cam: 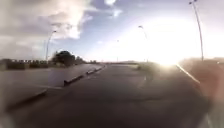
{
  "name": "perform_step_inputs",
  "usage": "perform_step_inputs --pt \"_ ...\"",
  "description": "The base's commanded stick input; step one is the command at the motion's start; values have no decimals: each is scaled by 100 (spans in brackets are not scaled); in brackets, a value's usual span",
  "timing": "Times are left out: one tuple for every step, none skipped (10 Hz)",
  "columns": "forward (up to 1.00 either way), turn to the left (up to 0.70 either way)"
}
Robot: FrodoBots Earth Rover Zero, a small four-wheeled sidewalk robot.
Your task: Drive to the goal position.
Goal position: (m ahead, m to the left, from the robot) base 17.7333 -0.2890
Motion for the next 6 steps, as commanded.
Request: perform_step_inputs --pt "70 0" --pt "70 0" --pt "70 0" --pt "70 0" --pt "70 0" --pt "70 0"
